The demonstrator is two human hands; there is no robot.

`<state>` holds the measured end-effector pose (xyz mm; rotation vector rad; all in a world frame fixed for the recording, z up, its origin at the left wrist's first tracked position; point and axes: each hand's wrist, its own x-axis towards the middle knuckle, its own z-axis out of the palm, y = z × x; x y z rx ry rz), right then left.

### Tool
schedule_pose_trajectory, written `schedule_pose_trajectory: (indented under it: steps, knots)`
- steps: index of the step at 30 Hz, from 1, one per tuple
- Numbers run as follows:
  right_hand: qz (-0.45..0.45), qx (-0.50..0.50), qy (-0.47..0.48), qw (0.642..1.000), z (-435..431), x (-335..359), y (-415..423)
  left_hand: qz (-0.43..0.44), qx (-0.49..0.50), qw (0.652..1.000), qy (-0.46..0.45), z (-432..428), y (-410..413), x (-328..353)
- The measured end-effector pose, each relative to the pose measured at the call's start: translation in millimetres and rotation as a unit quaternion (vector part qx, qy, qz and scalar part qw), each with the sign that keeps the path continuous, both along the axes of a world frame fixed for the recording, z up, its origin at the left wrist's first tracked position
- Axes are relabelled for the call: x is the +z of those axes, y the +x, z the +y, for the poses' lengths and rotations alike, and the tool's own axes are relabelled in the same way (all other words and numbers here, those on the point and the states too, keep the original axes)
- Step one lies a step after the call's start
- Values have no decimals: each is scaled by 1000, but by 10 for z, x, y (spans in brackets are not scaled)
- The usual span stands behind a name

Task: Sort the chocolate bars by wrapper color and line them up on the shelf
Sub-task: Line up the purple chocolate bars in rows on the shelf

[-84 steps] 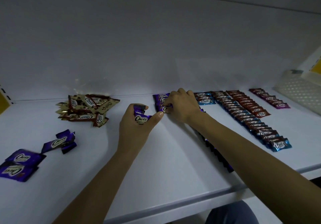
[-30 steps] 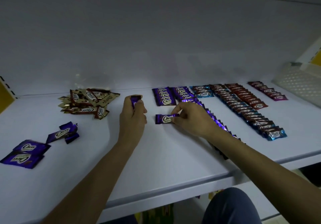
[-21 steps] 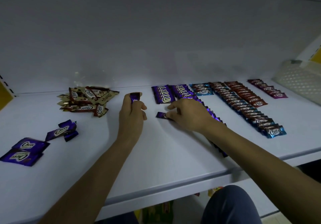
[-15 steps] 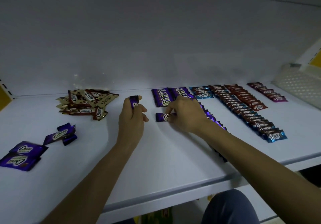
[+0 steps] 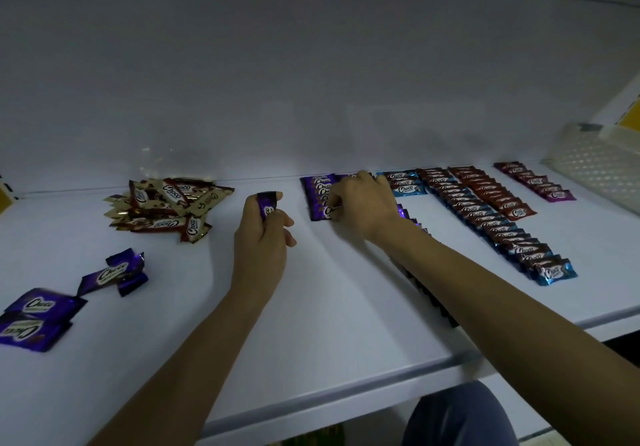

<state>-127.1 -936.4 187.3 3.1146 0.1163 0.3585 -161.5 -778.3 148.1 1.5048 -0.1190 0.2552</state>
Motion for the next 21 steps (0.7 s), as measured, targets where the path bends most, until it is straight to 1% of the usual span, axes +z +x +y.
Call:
schedule_pose_trajectory:
  steps: [10,16,19,20,21]
  knots:
    - [0,9,-25,1000,2,36,-13,5,-3,1000,-2,5,-21,11]
    - [-30,14,29,999,-51,-28,-43,-28,-52,998,30,9,-86,70]
    - [-62,31,96,993,-86,-52,-127,-16,-64,998,23,15,-114,91]
    - [-74,40,145,986,-74,-48,-169,-10,-59,998,33,16,-117,93]
    - [-75,52,226,970,-52,-28,-226,-9,-54,998,43,17,-120,105]
